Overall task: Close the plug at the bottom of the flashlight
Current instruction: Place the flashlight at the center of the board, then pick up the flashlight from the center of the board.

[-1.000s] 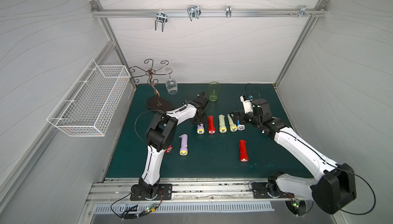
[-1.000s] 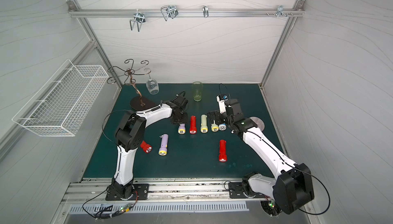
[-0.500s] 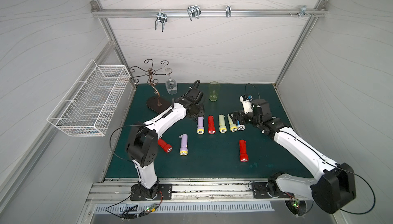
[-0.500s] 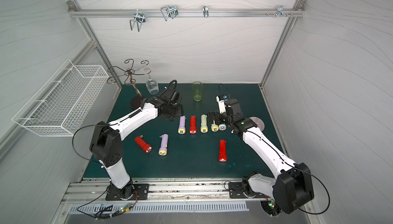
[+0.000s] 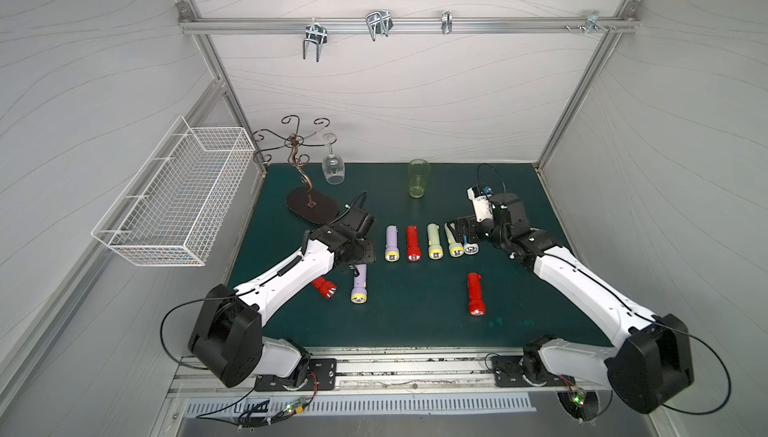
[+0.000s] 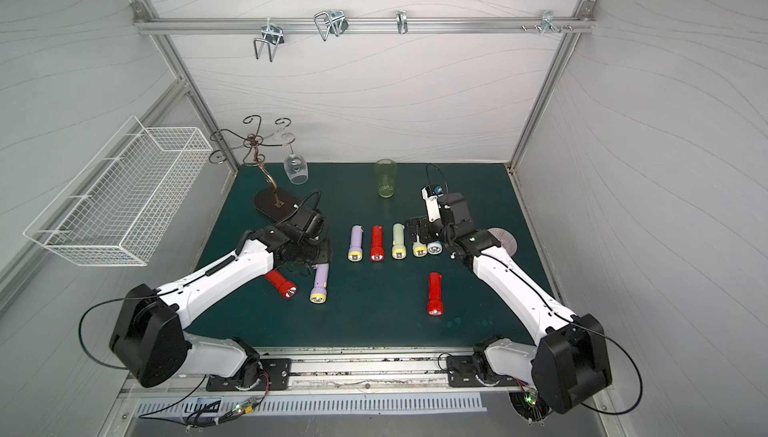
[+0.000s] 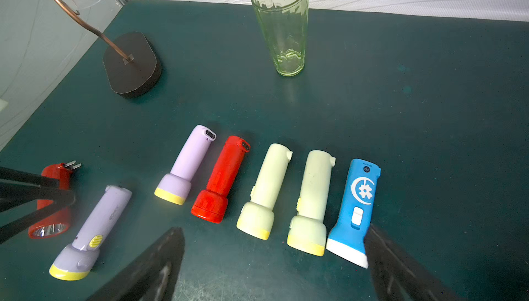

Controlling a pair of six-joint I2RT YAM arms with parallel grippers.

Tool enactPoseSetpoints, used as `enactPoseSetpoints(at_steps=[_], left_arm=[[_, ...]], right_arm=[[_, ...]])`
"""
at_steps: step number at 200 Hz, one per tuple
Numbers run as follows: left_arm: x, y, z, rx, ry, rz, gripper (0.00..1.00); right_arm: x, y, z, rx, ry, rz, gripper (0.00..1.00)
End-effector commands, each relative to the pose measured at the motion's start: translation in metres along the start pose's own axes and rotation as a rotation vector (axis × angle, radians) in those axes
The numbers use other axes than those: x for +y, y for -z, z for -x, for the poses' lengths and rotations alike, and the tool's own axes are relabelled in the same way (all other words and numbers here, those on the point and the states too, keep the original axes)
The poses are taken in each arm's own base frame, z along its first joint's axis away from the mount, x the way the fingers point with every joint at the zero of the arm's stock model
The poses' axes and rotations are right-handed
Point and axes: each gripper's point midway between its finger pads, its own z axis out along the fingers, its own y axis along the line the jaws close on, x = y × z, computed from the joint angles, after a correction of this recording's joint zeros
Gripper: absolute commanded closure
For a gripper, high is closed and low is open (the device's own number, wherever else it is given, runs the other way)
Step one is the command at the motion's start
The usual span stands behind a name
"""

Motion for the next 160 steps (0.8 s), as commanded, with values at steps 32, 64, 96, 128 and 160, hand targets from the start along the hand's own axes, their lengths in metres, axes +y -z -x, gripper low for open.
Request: enactPoseSetpoints(at_steps=[32,64,96,128,160], left_arm=[[0.012,-0.031,-0.015,0.018,0.030,0.045,0.48],[0.017,-0.049,-0.019,0.068,0.009,0.103,0.50],[0.013,-0.068,-0.025,0.124,-0.011,0.108,0.51],[0.012,-0.080,-0.025,0.141,-0.017,0.121,0.53],[0.011,-0.085,-0.021,0.143,-0.037,0.132,0.56]], right_arm=[[0.001,-0.001,0.006,-0.010,0.007,-0.005,0.01],[-0.001,-0.002,0.005,-0.007,0.006,-0.016,0.01],[-0.002,-0.002,0.005,-0.009,0.009,-0.025,0.01],[-0.004,-0.002,0.005,-0.007,0.010,-0.031,0.01],[-0.004,-0.004,0.004,-0.002,0.011,-0.033,0.01]])
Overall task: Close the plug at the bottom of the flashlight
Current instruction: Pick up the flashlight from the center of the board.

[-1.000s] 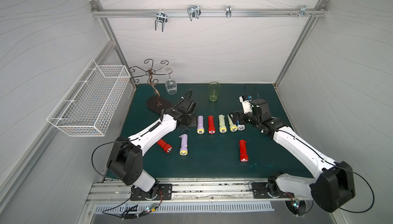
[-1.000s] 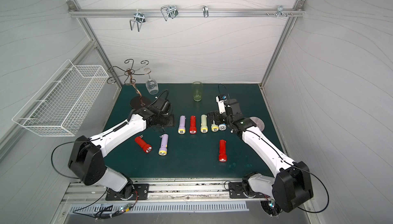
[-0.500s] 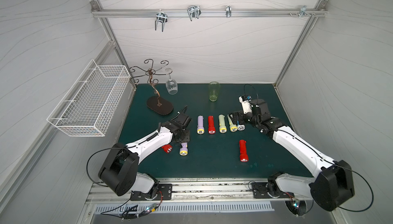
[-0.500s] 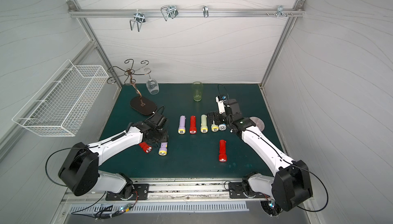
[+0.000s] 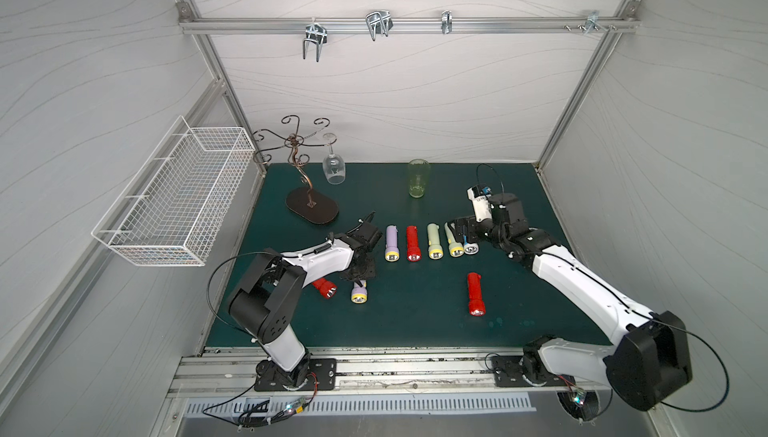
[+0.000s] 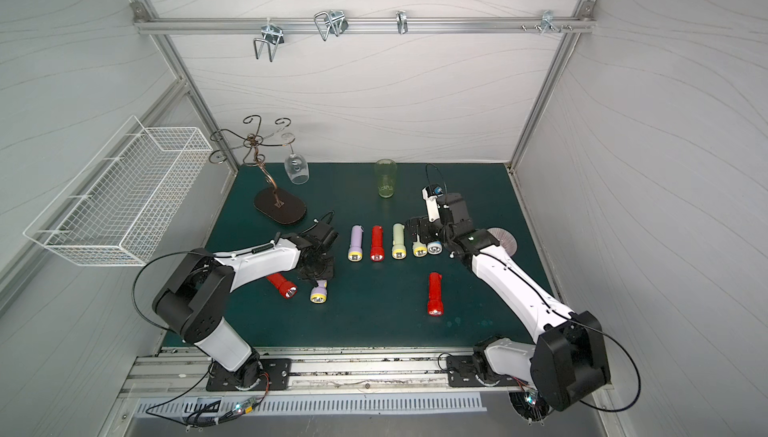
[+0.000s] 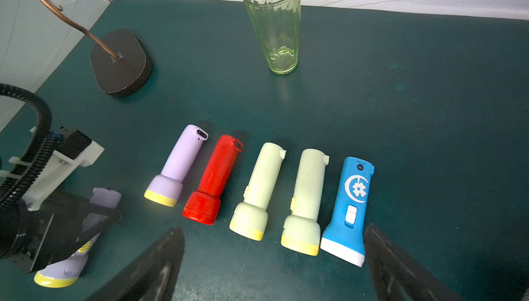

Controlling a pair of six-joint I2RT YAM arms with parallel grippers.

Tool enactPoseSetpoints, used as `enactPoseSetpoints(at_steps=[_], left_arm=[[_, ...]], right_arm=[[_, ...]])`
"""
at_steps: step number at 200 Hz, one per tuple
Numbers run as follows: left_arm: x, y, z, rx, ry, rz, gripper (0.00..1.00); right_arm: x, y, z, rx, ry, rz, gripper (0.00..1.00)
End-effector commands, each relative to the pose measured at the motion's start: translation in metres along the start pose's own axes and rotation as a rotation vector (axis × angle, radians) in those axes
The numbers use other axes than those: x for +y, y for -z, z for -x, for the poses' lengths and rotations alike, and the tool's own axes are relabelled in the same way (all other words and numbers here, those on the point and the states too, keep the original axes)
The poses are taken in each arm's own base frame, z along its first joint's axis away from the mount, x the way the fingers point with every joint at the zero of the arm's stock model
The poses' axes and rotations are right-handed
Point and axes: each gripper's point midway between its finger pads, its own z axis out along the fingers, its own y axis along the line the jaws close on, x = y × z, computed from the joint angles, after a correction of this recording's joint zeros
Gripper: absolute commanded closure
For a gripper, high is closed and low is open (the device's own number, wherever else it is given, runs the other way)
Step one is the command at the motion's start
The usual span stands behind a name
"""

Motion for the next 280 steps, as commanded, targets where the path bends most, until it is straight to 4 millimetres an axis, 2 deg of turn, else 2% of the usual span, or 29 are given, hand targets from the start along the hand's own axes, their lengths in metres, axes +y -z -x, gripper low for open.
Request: enactPoseSetpoints(at_steps=[1,51,76,89,130,182,219,235,244,249,280], left_arm=[[-0.010,-0.001,0.019,-0.045,-0.020,-0.011,0.56],[-0.012,0.003,0.021,-0.044,-0.033,-0.018,0.80],[-0.017,0.017,0.027,-0.073,-0.063,-0.048,0.91],[-0.020,0.028,0.032,-0.101,-0.079,-0.067,1.00],[-0.040,0.075,0.057,-0.252,-0.130,-0.195,1.00],[-0.094,0.155,0.088,-0.601,-0.307,-0.551,1.00],[-0.122,0.198,0.092,-0.864,-0.527,-0.717,1.00],[-0.132,0.211,0.088,-0.975,-0.641,-0.759,1.00],[-0.135,0.210,0.083,-1.010,-0.704,-0.757,1.00],[-0.138,0.218,0.085,-1.062,-0.732,-0.758,1.00],[-0.145,0.217,0.083,-1.139,-0.828,-0.710,1.00]], right_arm=[[0.002,0.000,0.007,-0.012,0.010,-0.005,0.01],[0.001,0.000,0.006,-0.009,0.014,-0.011,0.01],[0.001,0.000,0.007,-0.012,0.015,-0.010,0.01],[0.002,0.000,0.006,-0.008,0.015,-0.007,0.01],[0.009,0.001,0.008,-0.013,0.020,0.034,0.01],[0.023,0.001,0.016,-0.049,0.037,0.105,0.01],[0.037,0.002,0.024,-0.050,0.049,0.184,0.01],[0.041,0.004,0.030,-0.050,0.038,0.201,0.01],[0.043,0.006,0.033,-0.048,0.030,0.209,0.01],[0.044,0.006,0.035,-0.044,0.025,0.214,0.01],[0.054,0.014,0.043,-0.048,-0.003,0.244,0.01]])
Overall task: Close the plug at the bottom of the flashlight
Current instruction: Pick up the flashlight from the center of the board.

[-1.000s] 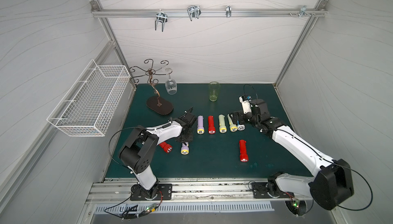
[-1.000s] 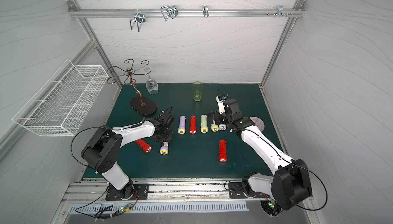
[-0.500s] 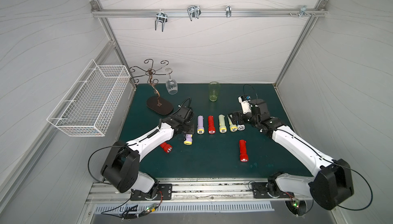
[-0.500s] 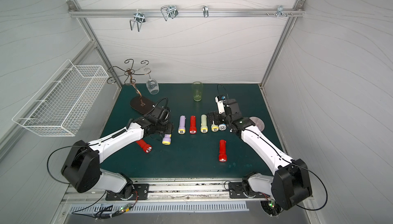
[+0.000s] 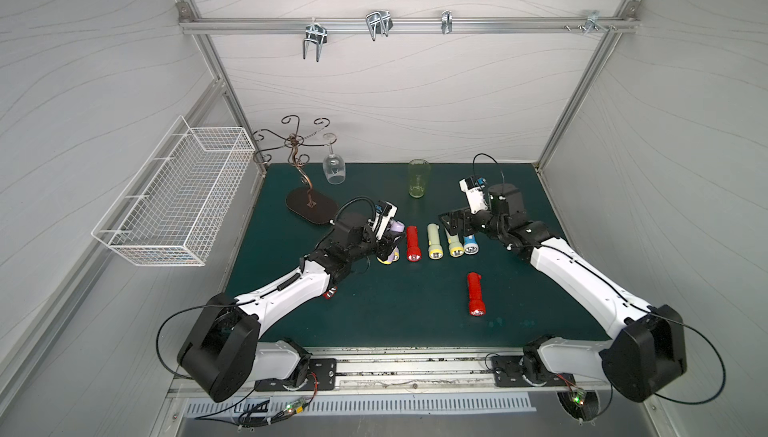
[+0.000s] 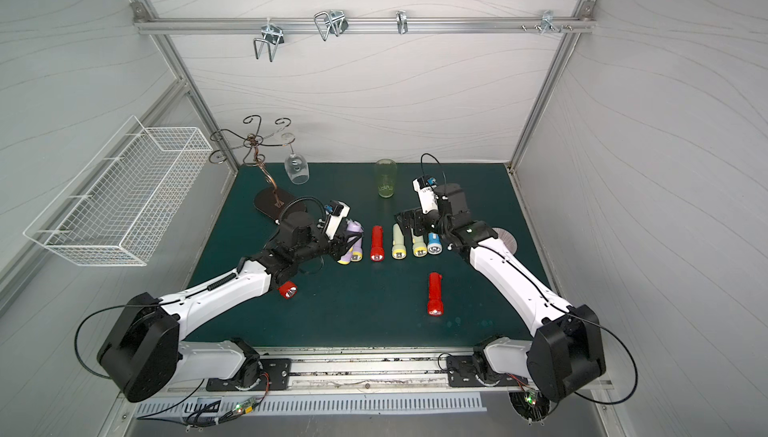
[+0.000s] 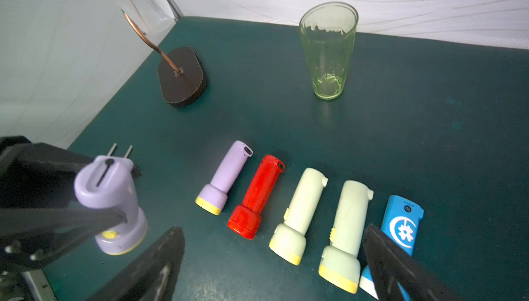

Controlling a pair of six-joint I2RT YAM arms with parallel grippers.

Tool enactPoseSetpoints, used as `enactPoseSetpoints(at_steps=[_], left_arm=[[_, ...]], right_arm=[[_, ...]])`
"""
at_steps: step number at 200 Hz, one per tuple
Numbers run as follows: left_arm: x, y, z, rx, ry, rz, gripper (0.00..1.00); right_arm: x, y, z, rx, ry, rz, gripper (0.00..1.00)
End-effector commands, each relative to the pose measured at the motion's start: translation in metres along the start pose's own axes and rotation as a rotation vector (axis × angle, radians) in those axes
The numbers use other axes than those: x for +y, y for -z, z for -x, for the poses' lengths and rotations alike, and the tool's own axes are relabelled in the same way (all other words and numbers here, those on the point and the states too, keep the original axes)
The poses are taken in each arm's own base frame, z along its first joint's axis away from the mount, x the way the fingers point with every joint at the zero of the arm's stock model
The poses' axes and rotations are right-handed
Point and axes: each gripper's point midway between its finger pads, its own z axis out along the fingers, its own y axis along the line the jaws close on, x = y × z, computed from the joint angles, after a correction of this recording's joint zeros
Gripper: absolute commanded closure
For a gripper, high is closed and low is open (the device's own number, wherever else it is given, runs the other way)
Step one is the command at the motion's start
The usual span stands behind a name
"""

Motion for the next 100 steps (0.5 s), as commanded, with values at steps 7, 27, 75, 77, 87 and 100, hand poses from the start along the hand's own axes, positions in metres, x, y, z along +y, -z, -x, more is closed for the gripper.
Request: enactPoseSetpoints(at_steps=[7,27,75,77,87,100], left_arm=[[-0.016,0.002,0.050,-0.214,-0.271,-0.006,1.00],[-0.019,-0.005,0.041,-0.191,-0.407,0.048,1.00],[-0.002,-0.015,0.040,-0.231,-0.557,0.201,1.00],[-0.001,-0.016,0.040,-0.234,-0.561,0.205,1.00],[0.001,-0.019,0.041,-0.237,-0.574,0.219,1.00],[0.003,-0.023,0.041,-0.241,-0.583,0.230,1.00]], right_arm=[[0.015,0.004,0.004,0.013,-0.063,0.050,0.01],[0.020,0.006,0.004,0.043,-0.166,0.074,0.01],[0.034,0.006,0.002,0.117,-0.416,0.131,0.13],[0.035,0.006,0.001,0.120,-0.427,0.135,0.13],[0.039,0.005,0.001,0.134,-0.491,0.157,0.16],[0.048,0.002,-0.001,0.171,-0.564,0.210,0.20]])
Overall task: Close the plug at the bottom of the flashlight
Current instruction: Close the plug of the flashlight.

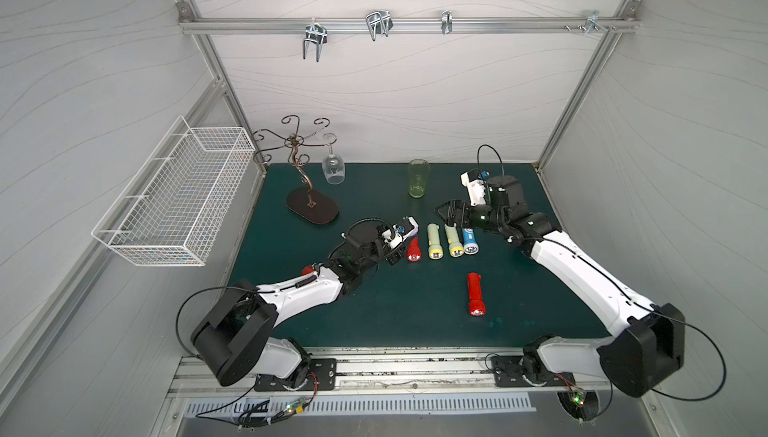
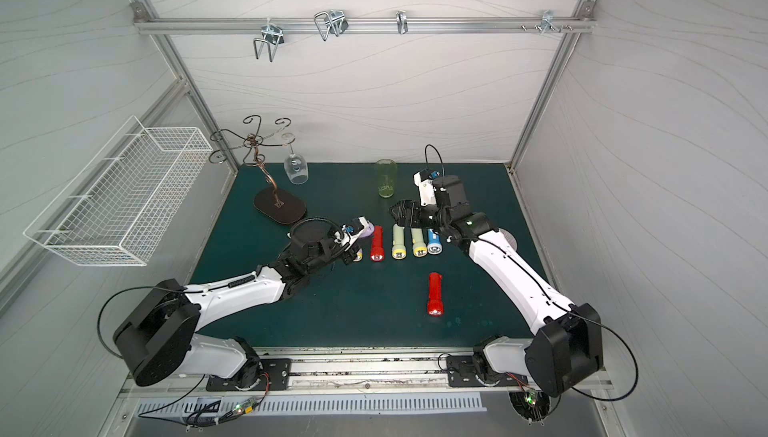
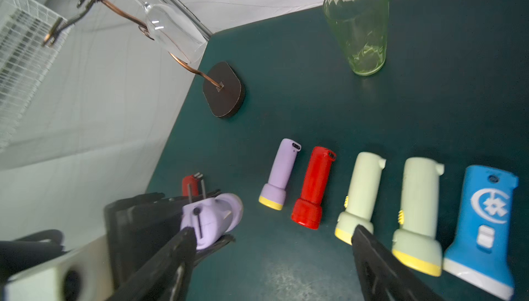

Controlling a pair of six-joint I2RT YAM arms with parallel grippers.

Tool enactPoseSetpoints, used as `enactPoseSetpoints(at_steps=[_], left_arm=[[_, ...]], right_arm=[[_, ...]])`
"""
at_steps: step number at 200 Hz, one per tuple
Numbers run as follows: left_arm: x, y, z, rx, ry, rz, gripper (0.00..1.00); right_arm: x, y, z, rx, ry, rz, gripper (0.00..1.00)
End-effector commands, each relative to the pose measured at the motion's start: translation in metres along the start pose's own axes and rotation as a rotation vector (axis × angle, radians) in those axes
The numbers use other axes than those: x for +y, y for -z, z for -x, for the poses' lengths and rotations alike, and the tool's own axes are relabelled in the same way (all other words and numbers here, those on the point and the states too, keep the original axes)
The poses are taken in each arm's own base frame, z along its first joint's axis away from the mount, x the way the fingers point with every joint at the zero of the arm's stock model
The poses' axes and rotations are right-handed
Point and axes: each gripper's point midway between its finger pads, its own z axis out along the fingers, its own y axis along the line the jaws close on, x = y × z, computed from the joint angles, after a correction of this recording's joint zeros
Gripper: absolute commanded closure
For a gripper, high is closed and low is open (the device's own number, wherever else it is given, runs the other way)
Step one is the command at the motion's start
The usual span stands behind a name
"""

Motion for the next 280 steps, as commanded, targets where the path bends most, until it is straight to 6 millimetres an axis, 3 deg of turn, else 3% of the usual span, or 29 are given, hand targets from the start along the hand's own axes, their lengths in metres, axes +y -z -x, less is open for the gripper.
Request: enactPoseSetpoints(at_steps=[1,72,120,162,205,280], left_arm=[[0.025,-0.003,0.034,-0.125,-0.112,0.134,1.00],[0.021,-0.023,0.042,-0.196,-0.146,0.136,1.00],[0.017,-0.020,0.046,-0.220,-0.122,0.119,1.00],[0.014,-0.019,0.053,-0.233,-0.119,0.103,1.00],[0.009,-0.021,0.054,-0.240,-0.116,0.094,1.00],[0.005,-0.019,0.057,-0.252,-0.115,0.089,1.00]], right_arm=[[0.016,-0.006,-0.012,0.094,-0.199,0.084,0.20],[0.027,-0.025,-0.030,0.227,-0.607,0.167,0.35],[0.030,-0.043,-0.047,0.301,-0.846,0.181,0.36],[0.036,-0.046,-0.045,0.293,-0.865,0.179,0.38],[0.027,-0.054,-0.048,0.269,-0.931,0.157,0.49],[0.024,-0.059,-0.049,0.254,-0.933,0.138,0.54]])
